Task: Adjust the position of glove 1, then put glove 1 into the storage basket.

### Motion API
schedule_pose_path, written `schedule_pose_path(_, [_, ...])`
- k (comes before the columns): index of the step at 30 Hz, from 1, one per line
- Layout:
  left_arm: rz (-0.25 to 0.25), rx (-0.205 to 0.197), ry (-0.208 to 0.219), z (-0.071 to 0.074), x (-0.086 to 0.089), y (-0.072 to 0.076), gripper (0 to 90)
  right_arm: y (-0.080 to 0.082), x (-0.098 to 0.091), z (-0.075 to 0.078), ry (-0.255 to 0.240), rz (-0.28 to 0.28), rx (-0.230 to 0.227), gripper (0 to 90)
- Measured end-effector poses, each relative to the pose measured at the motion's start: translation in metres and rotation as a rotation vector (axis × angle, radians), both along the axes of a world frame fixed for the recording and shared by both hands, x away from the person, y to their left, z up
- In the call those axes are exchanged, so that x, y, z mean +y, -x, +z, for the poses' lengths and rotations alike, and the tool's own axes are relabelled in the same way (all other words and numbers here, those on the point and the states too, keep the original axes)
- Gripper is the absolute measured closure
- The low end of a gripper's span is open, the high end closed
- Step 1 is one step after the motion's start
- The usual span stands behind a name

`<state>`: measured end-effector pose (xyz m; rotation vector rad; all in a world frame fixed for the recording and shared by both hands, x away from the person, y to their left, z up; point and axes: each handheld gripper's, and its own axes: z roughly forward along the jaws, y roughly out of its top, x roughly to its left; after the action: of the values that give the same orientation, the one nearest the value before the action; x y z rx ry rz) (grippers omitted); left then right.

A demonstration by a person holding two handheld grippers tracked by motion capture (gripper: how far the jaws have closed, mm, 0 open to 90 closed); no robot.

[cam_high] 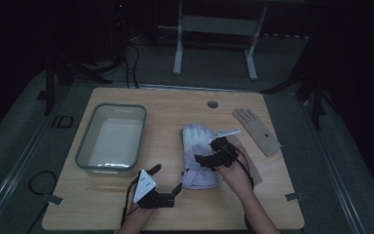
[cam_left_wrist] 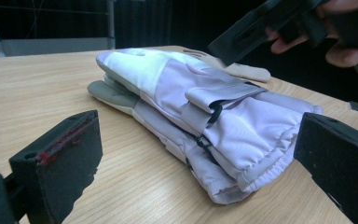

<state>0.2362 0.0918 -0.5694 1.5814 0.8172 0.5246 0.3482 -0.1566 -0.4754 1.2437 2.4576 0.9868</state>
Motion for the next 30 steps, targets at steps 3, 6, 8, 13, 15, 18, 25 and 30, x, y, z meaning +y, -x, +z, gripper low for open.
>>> schedule_pose_path(3, [0.004, 0.016, -0.005, 0.0, 0.0, -0.001, 1.3, 0.003, -0.009, 0.003, -0.061, 0.051, -0.014, 15.9])
schedule_pose_path(6, [-0.002, 0.058, -0.02, 0.001, 0.0, -0.003, 1.2, 0.01, -0.018, 0.001, -0.04, 0.108, -0.087, 14.1])
schedule_pose_path(8, [0.013, 0.115, -0.023, 0.003, 0.0, -0.004, 1.2, 0.014, -0.023, -0.001, -0.051, 0.137, -0.101, 13.9])
schedule_pose_path(13, [0.063, 0.216, -0.014, 0.015, 0.002, -0.004, 1.3, 0.021, -0.042, -0.005, -0.136, 0.097, -0.088, 12.6])
schedule_pose_path(15, [0.059, 0.237, -0.006, 0.021, 0.002, -0.005, 1.3, 0.025, -0.045, -0.006, -0.125, 0.086, -0.118, 11.3])
schedule_pose_path(18, [0.043, 0.245, -0.018, 0.034, -0.003, -0.009, 1.3, 0.027, -0.048, -0.004, -0.13, 0.095, -0.114, 11.4])
schedule_pose_path(25, [0.035, 0.224, -0.103, 0.063, -0.02, -0.023, 8.4, 0.012, -0.047, -0.003, -0.128, 0.046, -0.111, 35.2])
schedule_pose_path(30, [0.099, 0.346, -0.222, 0.066, -0.044, -0.039, 19.1, -0.002, -0.046, -0.006, -0.186, -0.013, -0.083, 43.7])
